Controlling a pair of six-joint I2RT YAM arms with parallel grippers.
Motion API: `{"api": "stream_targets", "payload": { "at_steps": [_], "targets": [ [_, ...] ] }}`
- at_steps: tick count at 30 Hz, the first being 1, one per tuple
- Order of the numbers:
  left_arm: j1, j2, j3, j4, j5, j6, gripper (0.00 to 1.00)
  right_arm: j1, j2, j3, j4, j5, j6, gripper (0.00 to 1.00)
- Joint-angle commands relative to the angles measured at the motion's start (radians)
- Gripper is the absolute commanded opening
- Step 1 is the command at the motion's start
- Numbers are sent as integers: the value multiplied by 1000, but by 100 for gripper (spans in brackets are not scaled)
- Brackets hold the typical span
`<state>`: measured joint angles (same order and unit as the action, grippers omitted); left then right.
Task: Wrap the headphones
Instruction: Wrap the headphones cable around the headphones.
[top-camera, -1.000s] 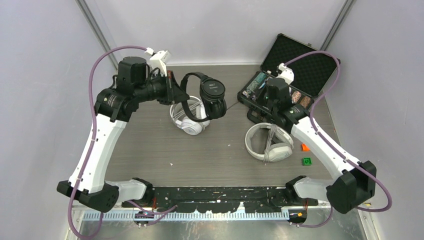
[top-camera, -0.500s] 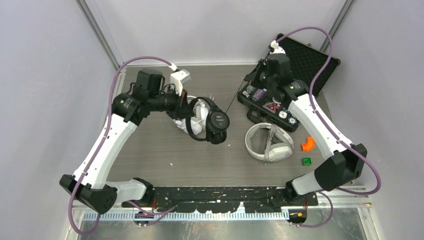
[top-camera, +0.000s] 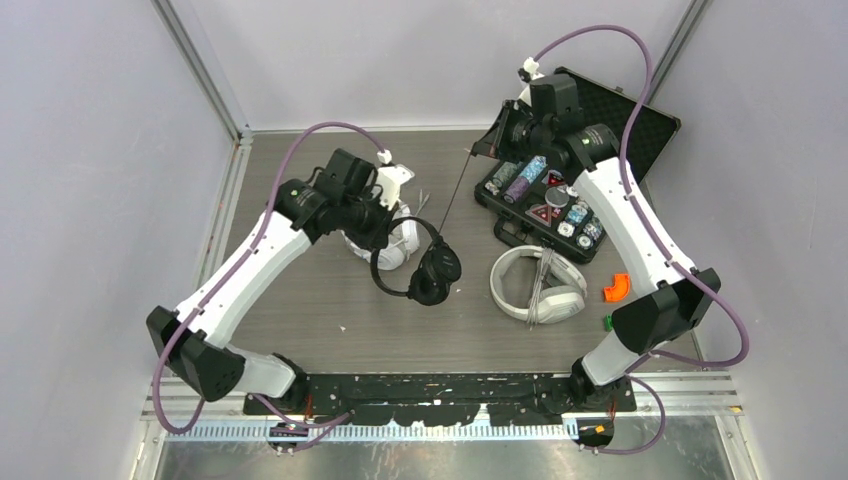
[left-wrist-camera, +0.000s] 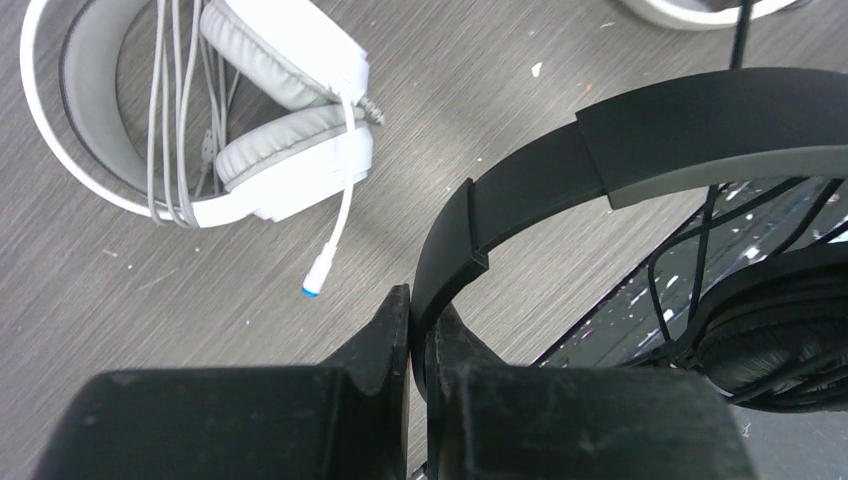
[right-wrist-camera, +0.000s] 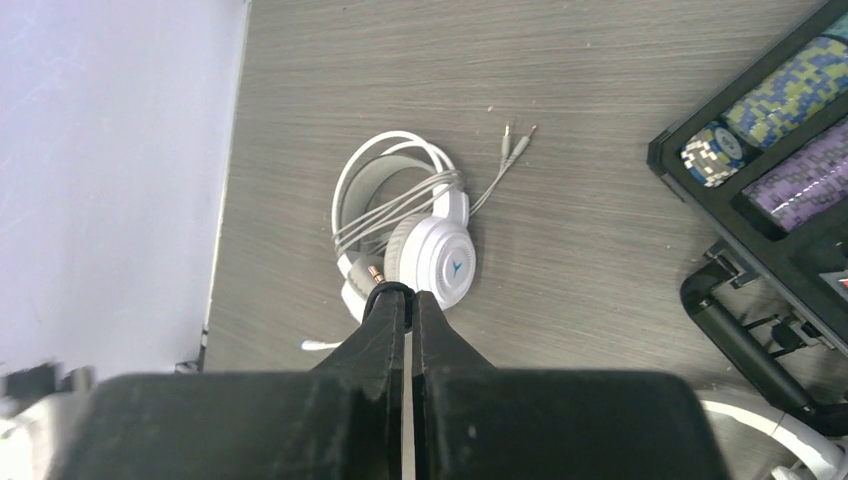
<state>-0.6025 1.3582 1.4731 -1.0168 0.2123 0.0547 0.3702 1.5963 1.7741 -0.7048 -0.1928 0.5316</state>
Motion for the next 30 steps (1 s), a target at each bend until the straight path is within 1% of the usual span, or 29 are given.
{"api": "stream_targets", "payload": {
  "at_steps": [1, 4, 7, 14, 20, 24, 30],
  "targets": [
    [-22, 53, 30, -132, -51, 30, 0, -13, 4, 131, 2, -31, 20, 0],
    [-32, 106, 53, -150, -94, 33, 0, -8, 2, 161, -2, -74, 47, 0],
    [-33, 163, 87, -165, -97, 21, 0, 9, -7, 170, 8, -102, 74, 0],
    [-33, 293, 162, -192, -146, -39, 0, 89, -20, 183, -5, -135, 107, 0],
    [-32, 386, 243, -219, -184, -90, 0, 192, -39, 178, -54, -95, 126, 0],
    [-22, 422, 279, -206, -204, -137, 0, 258, -88, 103, -57, -50, 159, 0],
    [45, 470, 331, -189, -149, -229, 0, 344, -142, 22, -50, -7, 224, 0]
  ]
}}
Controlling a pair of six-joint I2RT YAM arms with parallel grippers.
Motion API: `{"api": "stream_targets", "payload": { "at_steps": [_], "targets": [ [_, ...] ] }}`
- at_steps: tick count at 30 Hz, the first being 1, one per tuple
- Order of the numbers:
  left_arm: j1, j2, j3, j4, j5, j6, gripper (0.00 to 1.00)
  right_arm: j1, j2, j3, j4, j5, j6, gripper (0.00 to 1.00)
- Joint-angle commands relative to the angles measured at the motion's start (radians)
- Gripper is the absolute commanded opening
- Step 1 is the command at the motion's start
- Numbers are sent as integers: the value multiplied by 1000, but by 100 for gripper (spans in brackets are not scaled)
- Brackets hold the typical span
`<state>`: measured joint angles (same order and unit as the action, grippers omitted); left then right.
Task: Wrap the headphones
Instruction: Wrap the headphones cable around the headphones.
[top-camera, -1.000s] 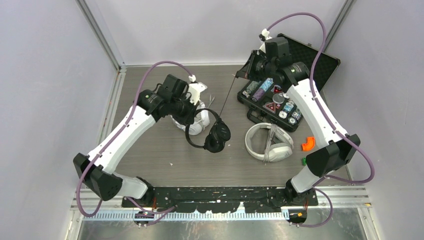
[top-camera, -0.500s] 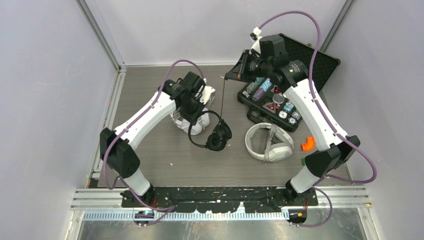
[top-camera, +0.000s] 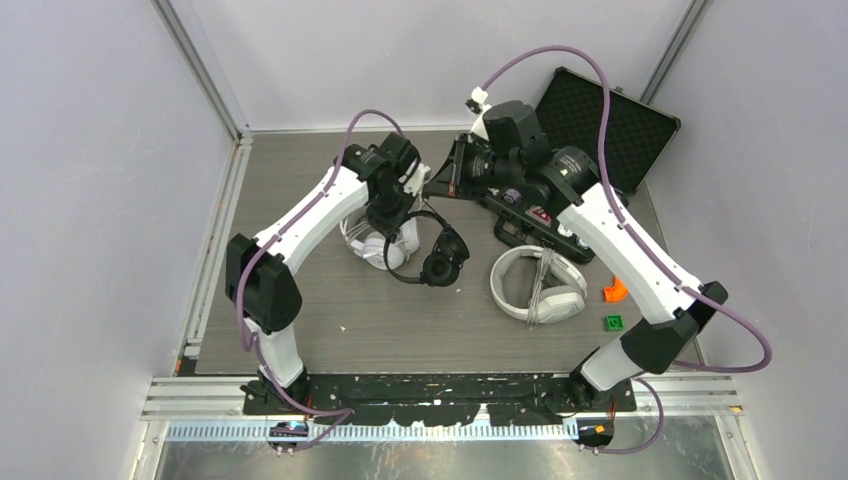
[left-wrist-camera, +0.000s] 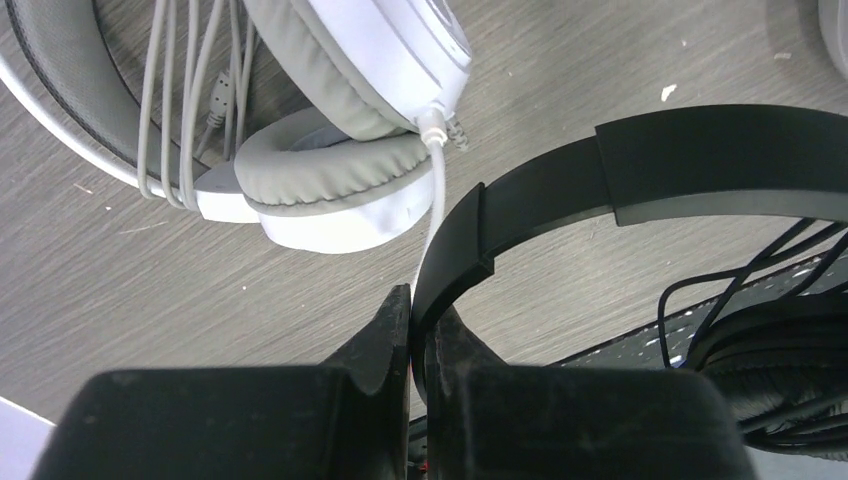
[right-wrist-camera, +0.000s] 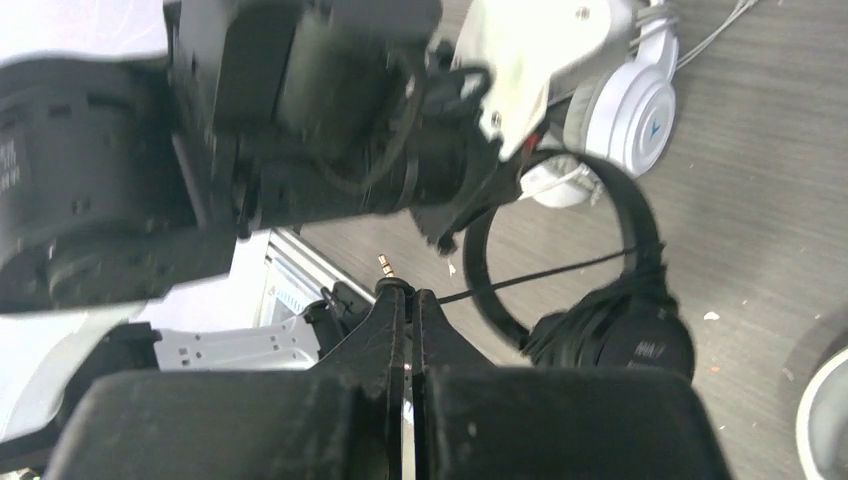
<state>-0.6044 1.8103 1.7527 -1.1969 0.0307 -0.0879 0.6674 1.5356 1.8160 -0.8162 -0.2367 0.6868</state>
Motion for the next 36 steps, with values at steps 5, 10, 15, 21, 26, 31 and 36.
{"api": "stream_targets", "payload": {
  "at_steps": [5, 10, 15, 21, 26, 31, 36],
  "targets": [
    [96, 21, 61, 42, 77, -155, 0, 142, -99, -54, 68, 97, 95, 0],
    [134, 10, 46, 82, 123, -216, 0, 249, -118, -202, 127, 144, 135, 0],
    [199, -31, -30, 164, 193, -282, 0, 316, -108, -270, 98, 218, 111, 0],
    [286, -135, -121, 281, 240, -376, 0, 356, -146, -364, 48, 393, 89, 0],
    [336, -259, -250, 461, 265, -512, 0, 361, -162, -424, 52, 519, 72, 0],
    [357, -301, -273, 512, 303, -580, 0, 361, -160, -469, 89, 569, 79, 0],
    [371, -345, -291, 546, 329, -624, 0, 362, -180, -505, 108, 690, 60, 0]
  ]
}}
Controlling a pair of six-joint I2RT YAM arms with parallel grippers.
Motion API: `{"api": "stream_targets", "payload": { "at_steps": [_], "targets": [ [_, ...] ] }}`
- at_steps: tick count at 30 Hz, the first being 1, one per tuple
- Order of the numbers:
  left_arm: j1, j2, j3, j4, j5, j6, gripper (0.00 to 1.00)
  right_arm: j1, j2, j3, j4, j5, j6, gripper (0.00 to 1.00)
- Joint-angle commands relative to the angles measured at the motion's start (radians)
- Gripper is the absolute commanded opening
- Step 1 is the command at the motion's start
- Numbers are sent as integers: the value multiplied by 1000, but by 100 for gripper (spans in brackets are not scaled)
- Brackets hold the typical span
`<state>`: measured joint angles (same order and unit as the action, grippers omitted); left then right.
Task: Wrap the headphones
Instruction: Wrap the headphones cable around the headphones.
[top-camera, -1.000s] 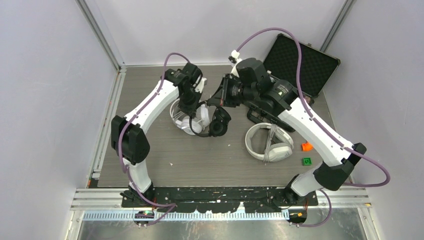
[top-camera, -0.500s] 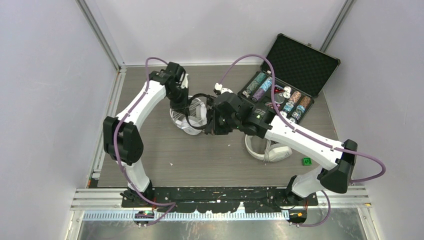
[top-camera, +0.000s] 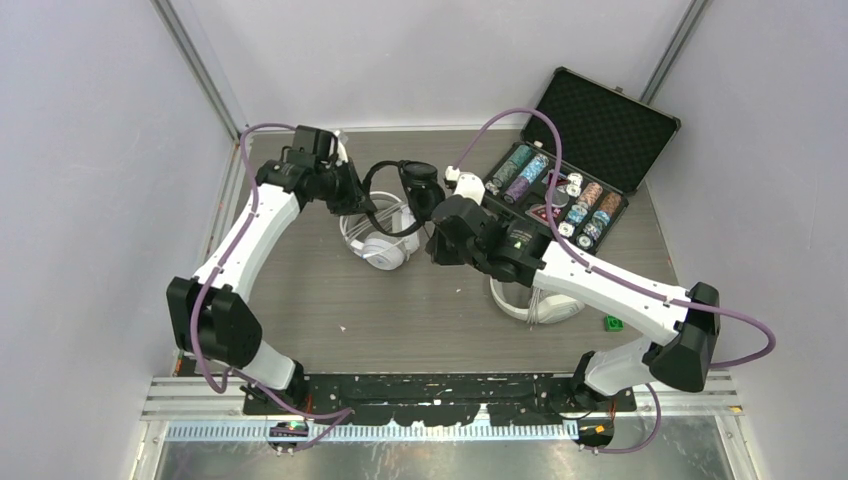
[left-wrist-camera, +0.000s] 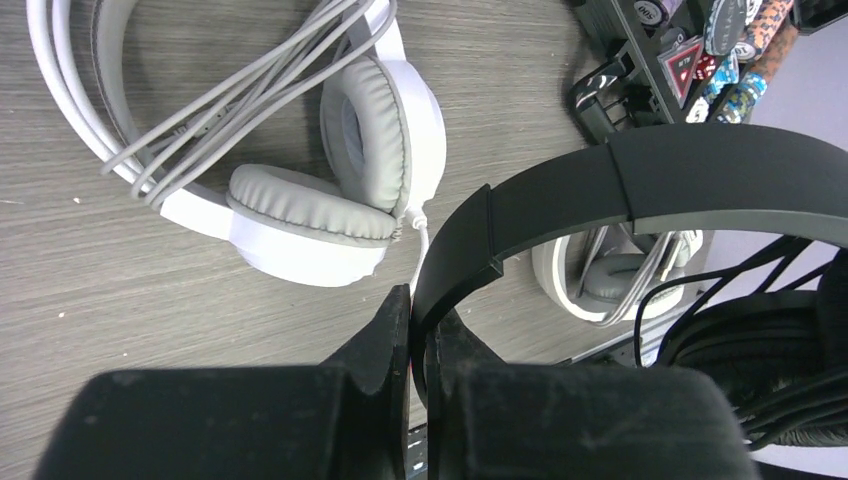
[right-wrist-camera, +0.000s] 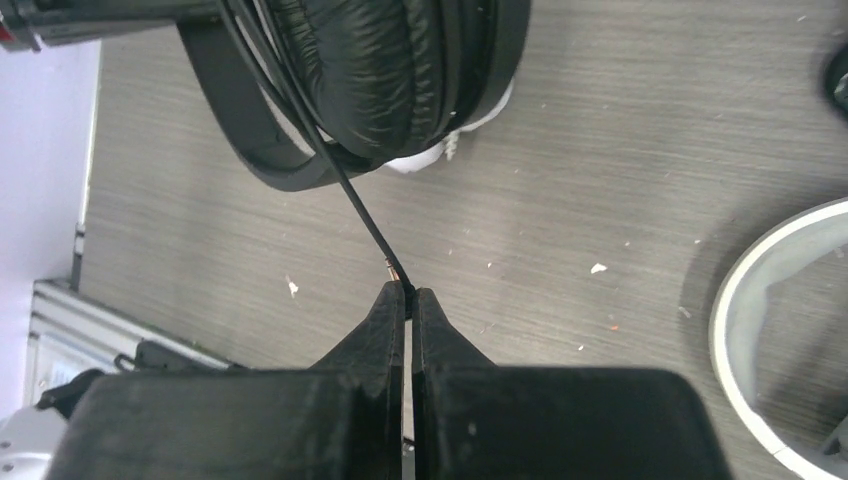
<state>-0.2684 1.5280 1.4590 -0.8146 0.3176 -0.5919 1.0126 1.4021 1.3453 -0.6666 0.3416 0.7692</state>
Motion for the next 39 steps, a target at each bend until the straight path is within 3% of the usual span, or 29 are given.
{"api": "stream_targets", "payload": {
  "at_steps": [1, 9, 13, 21, 27, 34, 39],
  "targets": [
    [35, -71, 3, 168, 47, -122, 0, 14, -49, -37, -39, 142, -31, 0],
    [40, -153, -76, 266, 101, -217, 0, -2, -118, -143, 157, 180, -20, 0],
    [39, -174, -117, 356, 219, -290, 0, -34, -177, -255, 367, 87, 13, 0],
    [40, -218, -131, 292, 196, -252, 0, -124, -289, -411, 633, -10, 74, 0],
    [40, -184, -104, 274, 283, -246, 0, -144, -217, -341, 598, -235, -81, 0],
    [40, -153, 11, 89, 222, -100, 0, -144, -287, -368, 551, -59, -346, 0],
    [40, -128, 42, 36, 229, -75, 0, -143, -341, -424, 653, -57, -513, 0]
  ]
}}
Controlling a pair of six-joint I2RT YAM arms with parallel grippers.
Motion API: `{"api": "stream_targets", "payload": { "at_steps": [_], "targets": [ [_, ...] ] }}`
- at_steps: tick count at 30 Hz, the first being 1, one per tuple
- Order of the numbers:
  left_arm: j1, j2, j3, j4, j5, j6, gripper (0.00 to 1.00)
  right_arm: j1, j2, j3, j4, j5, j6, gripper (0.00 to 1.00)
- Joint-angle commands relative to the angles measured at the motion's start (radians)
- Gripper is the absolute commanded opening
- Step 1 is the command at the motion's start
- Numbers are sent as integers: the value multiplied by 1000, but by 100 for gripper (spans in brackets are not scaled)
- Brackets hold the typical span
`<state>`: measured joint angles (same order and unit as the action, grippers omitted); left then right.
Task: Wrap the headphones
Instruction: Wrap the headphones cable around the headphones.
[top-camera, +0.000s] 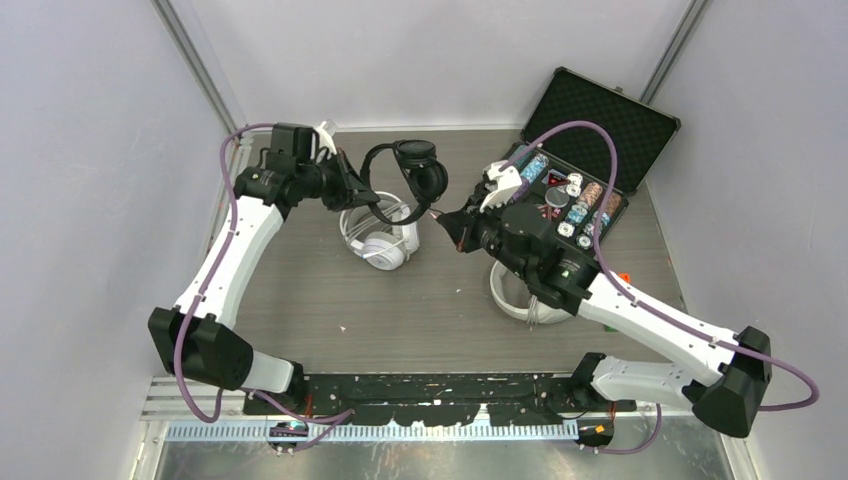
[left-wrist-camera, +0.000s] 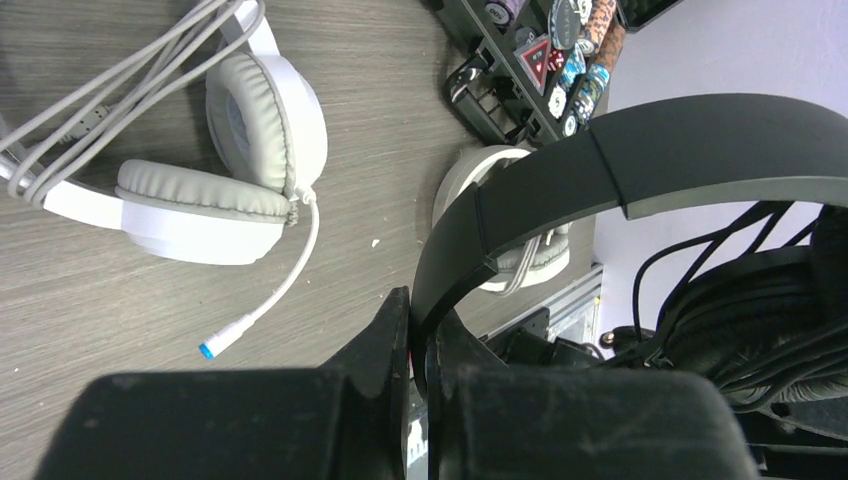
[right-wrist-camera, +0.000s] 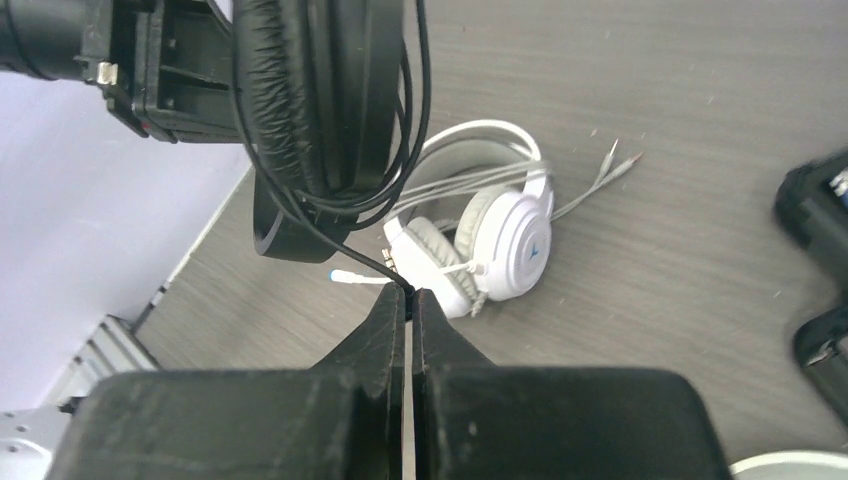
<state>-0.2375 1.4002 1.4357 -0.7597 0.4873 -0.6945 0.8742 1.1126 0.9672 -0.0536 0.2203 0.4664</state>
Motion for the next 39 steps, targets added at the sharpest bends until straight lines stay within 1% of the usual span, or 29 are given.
{"api": "stream_targets", "payload": {
  "at_steps": [1, 5, 8, 10, 12, 15, 19, 21, 26, 28, 34, 39],
  "targets": [
    [9, 0, 63, -7, 79, 24, 0, -6, -62, -66, 77, 63, -239, 0],
    [8, 9, 58, 23, 201, 29, 0, -4, -108, -179, 245, 55, -317, 0],
    [7, 4, 56, -1, 212, 47, 0, -4, -111, -227, 356, 40, -371, 0],
    [7, -2, 47, -3, 218, 49, 0, -5, -93, -244, 415, 0, -425, 0],
    [3, -5, 39, -2, 245, 49, 0, -5, -68, -264, 519, -9, -471, 0],
    [-4, -4, 28, -3, 283, 46, 0, -4, -36, -274, 610, -19, -528, 0],
    [-11, -5, 16, -37, 279, 62, 0, -5, -6, -287, 720, -65, -571, 5],
    [-12, -4, 14, -55, 266, 65, 0, -5, 6, -288, 750, -81, -579, 8],
    [-11, -4, 2, -56, 255, 58, 0, -5, 11, -290, 749, -124, -608, 17],
    [-12, -2, 3, -56, 252, 49, 0, -5, 18, -285, 748, -127, -625, 19],
    [-13, -20, 5, -44, 245, 21, 0, -4, 41, -289, 782, -150, -614, 20],
    [-13, -16, 1, -65, 218, 24, 0, -5, 79, -276, 832, -159, -597, 20]
  ]
}}
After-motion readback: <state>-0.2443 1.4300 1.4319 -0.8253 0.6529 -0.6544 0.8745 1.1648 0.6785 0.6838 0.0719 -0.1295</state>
